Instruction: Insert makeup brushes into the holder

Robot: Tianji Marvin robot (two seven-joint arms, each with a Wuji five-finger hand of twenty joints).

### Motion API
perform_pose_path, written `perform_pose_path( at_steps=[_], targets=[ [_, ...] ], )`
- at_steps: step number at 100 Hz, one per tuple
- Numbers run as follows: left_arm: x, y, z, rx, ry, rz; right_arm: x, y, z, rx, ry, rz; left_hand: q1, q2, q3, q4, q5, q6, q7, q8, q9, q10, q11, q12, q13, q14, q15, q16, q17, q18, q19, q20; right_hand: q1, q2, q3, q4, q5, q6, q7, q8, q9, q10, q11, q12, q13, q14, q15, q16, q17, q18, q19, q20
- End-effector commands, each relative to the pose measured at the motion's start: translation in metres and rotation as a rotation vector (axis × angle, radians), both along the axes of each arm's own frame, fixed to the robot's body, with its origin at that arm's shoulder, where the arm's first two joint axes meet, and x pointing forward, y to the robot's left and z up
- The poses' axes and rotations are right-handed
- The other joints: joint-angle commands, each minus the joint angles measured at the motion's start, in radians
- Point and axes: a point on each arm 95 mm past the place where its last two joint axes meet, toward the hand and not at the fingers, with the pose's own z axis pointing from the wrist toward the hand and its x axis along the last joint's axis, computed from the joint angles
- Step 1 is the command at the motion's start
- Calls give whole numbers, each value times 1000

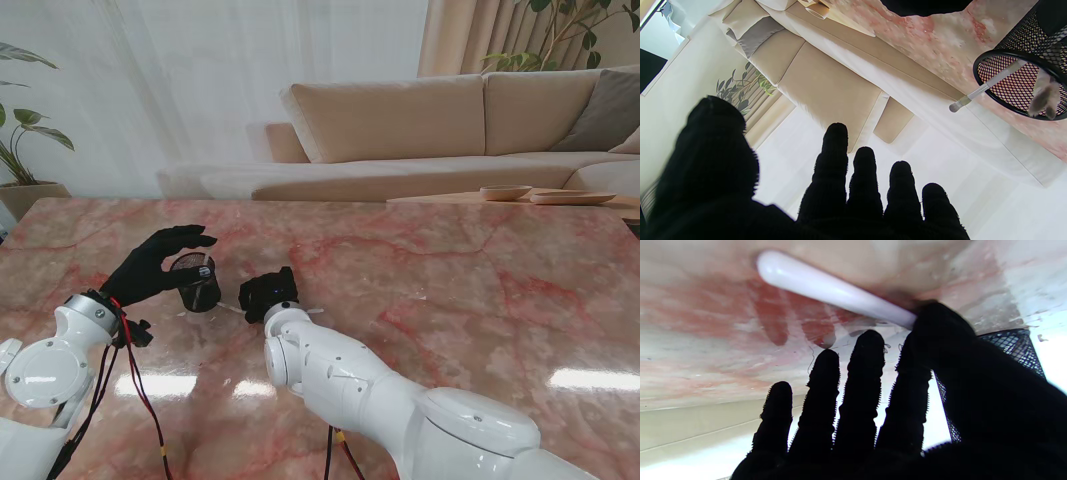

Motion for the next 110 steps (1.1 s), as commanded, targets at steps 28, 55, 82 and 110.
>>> perform_pose_path(
  at_steps=[28,55,82,110],
  targets=[
    [-1,0,-2,-6,5,7,-4,-44,-35,-82,61,-128,18,37,-8,23,9,-19,16,13,-13,0,-14,-14,-14,-41,-19,-4,-12,-1,3,3,62,35,169,77,123,110,137,182,-86,50,-2,-13,-80,-2,18,20,-38,-23,26,17],
    [0,0,-3,-11,4,9,0,-58,-27,-76,47,-155,15,39,-2,23,11,-18,17,13,-11,4,-14,-14,-15,-38,-19,-3,-12,1,3,5,68,49,173,77,112,119,148,219,-105,52,4,-14,-96,-2,14,17,-46,-23,19,17],
    [1,0,-3,-14,-1,11,-2,-68,-18,-27,40,-173,10,42,5,22,9,-17,16,14,-11,6,-13,-14,-15,-38,-18,-2,-14,4,2,6,54,66,176,73,106,109,140,248,-123,47,5,-15,-112,-8,6,14,-46,-27,14,16],
    [2,-3,-7,-18,6,12,-5,-81,-4,33,24,-190,9,39,11,21,8,-17,16,13,-10,6,-13,-13,-18,-37,-20,-2,-15,7,-1,8,44,83,171,69,100,102,128,275,-156,46,-6,-18,-138,-15,-11,6,-48,-35,5,13]
  ],
)
